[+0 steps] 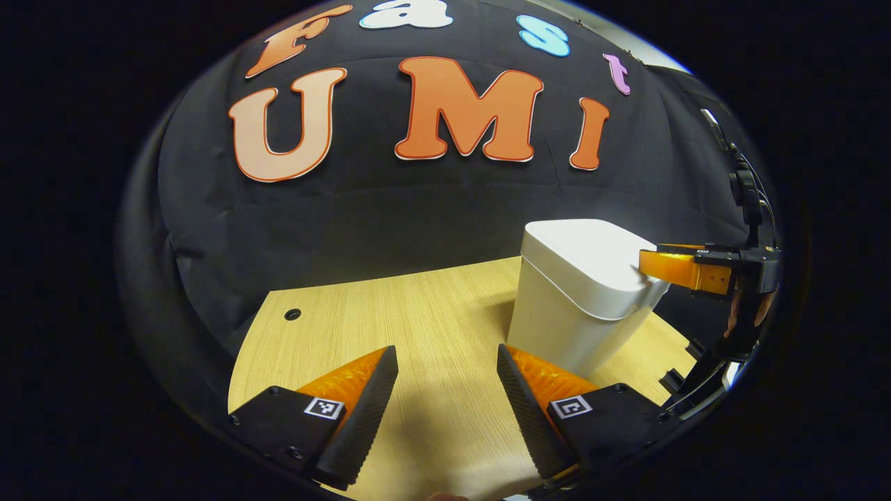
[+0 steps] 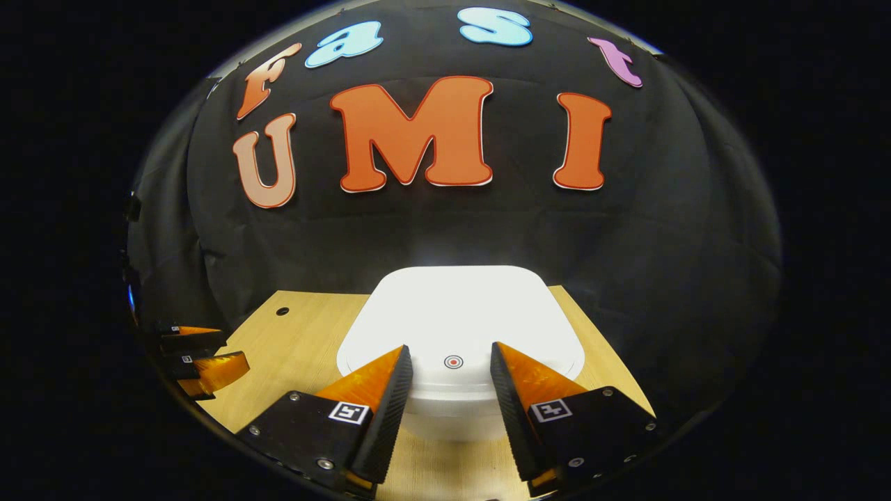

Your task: Press the lid of the desktop garbage bin to open it, pick up the crumpled paper on the desktop and throw it into the bin, then pick up the pop can on the desktop and drop it into the bin, and finally close the garbage bin lid.

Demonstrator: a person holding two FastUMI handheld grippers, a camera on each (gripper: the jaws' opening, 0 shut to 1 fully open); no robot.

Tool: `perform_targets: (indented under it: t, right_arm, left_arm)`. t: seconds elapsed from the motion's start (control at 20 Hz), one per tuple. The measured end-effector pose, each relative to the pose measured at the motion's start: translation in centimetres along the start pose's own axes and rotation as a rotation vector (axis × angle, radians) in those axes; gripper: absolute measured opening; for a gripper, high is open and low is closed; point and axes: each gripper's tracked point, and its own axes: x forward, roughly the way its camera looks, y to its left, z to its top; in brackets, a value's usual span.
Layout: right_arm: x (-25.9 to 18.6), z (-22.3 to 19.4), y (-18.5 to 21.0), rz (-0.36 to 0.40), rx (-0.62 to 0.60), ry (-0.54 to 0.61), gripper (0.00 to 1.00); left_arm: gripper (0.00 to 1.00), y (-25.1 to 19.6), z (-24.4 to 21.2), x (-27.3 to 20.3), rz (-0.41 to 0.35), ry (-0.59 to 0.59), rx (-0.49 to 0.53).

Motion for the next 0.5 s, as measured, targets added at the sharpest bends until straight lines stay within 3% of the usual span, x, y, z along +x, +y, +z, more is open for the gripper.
perform_targets:
  t: [0.25, 0.35, 0.5]
  right_arm:
    - [-0.4, 0.4, 0.6, 0.004, -0.021, -0.072, 0.73]
    - [-0.3, 0.5, 0.9, -0.002, -0.012, -0.087, 0.87]
    - [-0.1, 0.8, 1.5, -0.016, -0.029, -0.102, 0.91]
  left_arm:
    - [0.91, 2.1, 1.8, -0.6, 0.040, -0.047, -0.009]
    - [0.92, 3.1, 2.5, -1.2, 0.064, -0.069, -0.016]
    - [0.92, 4.9, 3.0, -1.9, 0.101, -0.096, -0.024]
